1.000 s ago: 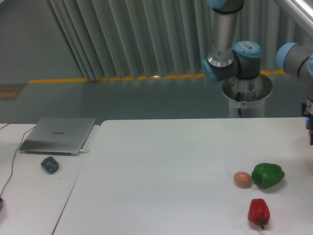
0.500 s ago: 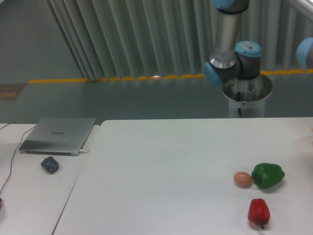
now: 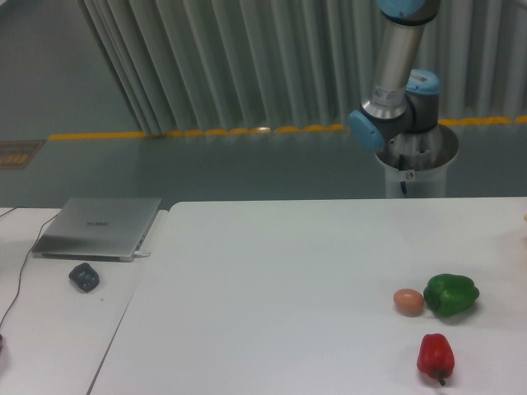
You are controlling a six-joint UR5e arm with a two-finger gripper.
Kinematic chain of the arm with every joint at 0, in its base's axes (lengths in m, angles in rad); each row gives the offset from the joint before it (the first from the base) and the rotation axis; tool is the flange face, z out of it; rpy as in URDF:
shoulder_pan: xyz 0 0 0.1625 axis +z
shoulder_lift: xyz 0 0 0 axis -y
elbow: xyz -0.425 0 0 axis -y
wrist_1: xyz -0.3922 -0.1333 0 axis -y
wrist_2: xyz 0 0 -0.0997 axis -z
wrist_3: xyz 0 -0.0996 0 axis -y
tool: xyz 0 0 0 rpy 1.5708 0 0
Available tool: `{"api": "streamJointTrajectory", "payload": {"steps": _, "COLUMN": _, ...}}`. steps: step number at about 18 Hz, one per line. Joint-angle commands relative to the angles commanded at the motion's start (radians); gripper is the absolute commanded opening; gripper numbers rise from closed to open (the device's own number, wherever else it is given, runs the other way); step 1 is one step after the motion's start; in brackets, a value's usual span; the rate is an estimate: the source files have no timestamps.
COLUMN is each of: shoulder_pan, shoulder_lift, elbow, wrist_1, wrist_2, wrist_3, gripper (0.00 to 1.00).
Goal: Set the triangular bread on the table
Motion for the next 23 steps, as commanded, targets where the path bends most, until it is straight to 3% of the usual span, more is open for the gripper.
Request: {"api": "streamJointTrajectory", "payload": {"steps": 23, "shoulder_pan": 0.051, "shoulder_lift": -0.086, "elbow": 0.02, "wrist_1": 0.008, "wrist_2": 0.005, "wrist_3": -0.009, "gripper": 1.0}}
